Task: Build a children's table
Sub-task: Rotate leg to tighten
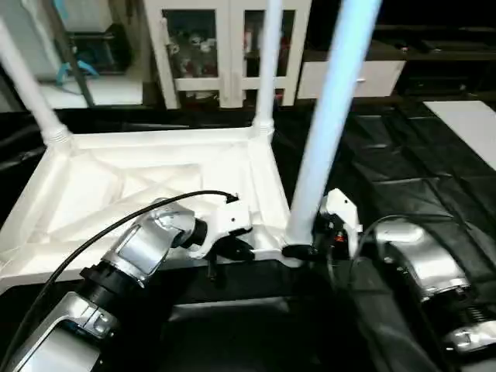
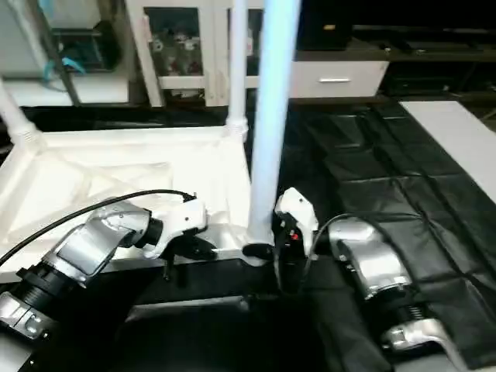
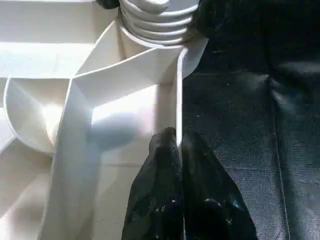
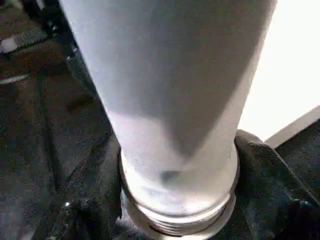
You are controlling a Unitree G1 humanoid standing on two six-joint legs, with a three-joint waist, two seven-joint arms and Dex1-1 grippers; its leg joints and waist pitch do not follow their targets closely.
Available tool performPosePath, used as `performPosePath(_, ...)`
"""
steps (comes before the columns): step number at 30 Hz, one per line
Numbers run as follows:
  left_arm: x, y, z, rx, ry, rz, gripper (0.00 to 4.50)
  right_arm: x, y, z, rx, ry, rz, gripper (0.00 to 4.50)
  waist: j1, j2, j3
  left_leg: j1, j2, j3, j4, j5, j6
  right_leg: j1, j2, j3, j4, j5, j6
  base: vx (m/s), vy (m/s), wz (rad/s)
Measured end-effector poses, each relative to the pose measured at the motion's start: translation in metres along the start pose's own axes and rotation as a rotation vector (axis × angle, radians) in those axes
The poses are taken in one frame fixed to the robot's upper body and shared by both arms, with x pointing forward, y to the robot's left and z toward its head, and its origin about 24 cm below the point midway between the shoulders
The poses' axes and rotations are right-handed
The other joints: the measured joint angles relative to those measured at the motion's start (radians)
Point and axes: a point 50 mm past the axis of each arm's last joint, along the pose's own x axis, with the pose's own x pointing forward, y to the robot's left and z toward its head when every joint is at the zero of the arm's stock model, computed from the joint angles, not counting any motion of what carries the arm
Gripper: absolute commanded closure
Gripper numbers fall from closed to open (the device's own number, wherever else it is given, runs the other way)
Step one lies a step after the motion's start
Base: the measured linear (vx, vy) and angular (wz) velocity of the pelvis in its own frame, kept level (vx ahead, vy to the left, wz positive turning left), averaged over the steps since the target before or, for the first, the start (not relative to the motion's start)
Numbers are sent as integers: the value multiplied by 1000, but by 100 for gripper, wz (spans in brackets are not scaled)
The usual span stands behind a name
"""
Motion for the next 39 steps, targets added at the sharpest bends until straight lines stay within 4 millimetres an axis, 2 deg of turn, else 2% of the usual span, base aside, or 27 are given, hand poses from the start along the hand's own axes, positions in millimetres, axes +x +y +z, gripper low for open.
performPosePath(5,10,8,3,-66,-31,102,450,14,-5,-4,95,-82,-204,177,-11,0,0,3,0,-1,0,1,-1,0,0,0,-2,-2,4,0,0,0)
performPosePath(11,26,14,8,-165,-97,202,450,24,-10,-6,141,-107,-418,178,-12,0,-1,4,-1,-1,-1,1,-1,0,0,-1,-12,-2,4,0,0,0)
performPosePath(17,48,25,23,-215,-118,358,450,46,-21,2,243,-127,-738,178,-11,0,-1,3,-4,-2,-3,1,-1,-1,-2,-1,-22,-3,5,0,0,0)
performPosePath(23,57,29,30,-222,-137,448,450,62,-26,12,320,-131,-934,178,-11,3,1,1,-6,-4,-8,1,-1,-1,-2,-1,-36,-3,5,0,0,0)
performPosePath(27,59,30,33,-217,-143,459,450,63,-27,15,318,-132,-1013,178,-9,4,0,-1,-10,-3,-12,1,-1,0,-2,2,-37,-2,4,0,0,0)
performPosePath(34,57,31,33,-206,-154,459,450,61,-27,15,273,-160,-991,178,-6,10,-1,-2,-9,-3,-19,1,-1,-1,-2,1,-36,6,6,0,0,0)
performPosePath(35,57,30,34,-201,-158,449,450,57,-27,13,259,-168,-984,122,-3,10,0,-2,-9,-3,-21,1,-1,-1,-2,1,-36,7,6,0,0,0)
performPosePath(37,56,30,33,-195,-162,444,450,52,-25,12,221,-169,-975,102,-1,12,0,-2,-8,-2,-21,1,-1,-1,-2,1,-35,13,7,0,0,0)
performPosePath(39,49,33,29,-186,-156,458,450,49,-22,14,184,-181,-937,88,-5,12,0,-3,-6,-2,-21,2,-2,-3,-1,0,-35,22,12,0,0,0)
